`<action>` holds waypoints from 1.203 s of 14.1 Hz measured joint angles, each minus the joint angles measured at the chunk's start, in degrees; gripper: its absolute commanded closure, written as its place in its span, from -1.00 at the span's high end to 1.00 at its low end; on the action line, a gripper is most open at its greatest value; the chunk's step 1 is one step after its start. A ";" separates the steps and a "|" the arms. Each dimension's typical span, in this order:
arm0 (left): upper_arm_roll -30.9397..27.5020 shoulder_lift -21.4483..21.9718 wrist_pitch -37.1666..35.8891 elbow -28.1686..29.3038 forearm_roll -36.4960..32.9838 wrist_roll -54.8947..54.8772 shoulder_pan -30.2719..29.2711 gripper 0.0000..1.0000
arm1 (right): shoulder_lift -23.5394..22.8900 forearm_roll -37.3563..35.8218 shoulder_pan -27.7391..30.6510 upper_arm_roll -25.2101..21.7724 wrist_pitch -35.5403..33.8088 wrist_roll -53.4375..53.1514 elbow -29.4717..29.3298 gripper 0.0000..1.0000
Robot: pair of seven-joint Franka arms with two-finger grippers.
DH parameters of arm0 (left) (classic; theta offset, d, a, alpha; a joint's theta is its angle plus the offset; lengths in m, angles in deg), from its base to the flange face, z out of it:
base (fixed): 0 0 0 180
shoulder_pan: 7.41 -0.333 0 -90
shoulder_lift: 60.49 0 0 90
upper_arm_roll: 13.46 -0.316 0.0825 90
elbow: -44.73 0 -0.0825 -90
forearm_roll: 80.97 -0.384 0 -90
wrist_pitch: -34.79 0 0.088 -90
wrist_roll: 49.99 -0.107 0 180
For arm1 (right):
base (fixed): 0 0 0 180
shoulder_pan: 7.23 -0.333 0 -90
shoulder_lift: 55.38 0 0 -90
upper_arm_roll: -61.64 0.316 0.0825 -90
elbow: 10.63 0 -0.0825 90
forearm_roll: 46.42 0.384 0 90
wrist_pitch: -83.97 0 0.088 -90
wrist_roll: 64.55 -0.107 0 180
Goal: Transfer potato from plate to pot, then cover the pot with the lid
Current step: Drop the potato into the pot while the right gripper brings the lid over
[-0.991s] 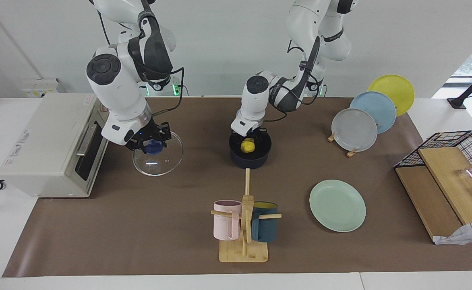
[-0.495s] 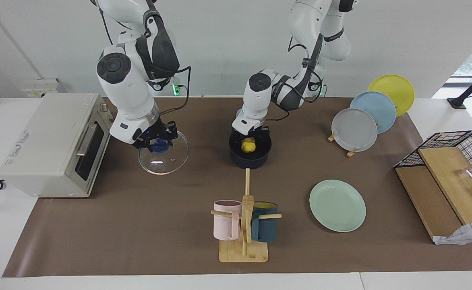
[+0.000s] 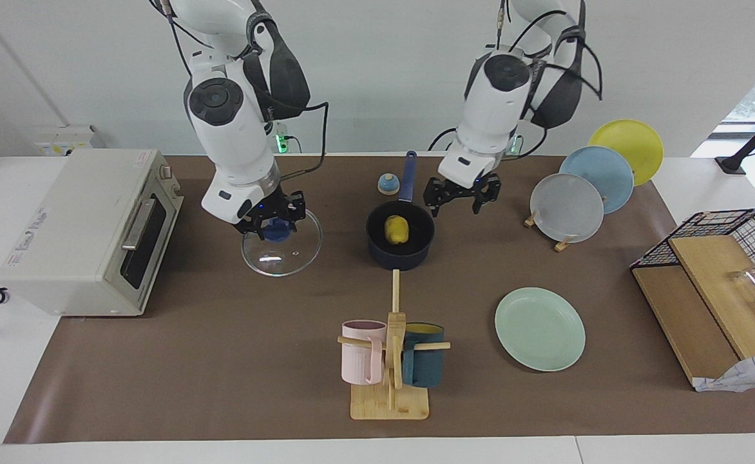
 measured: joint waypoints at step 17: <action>0.56 3.50 -18.29 -9.54 -1.86 -26.47 -20.53 1.00 | -6.43 -3.70 -23.69 0.21 13.86 -29.50 3.44 -1.00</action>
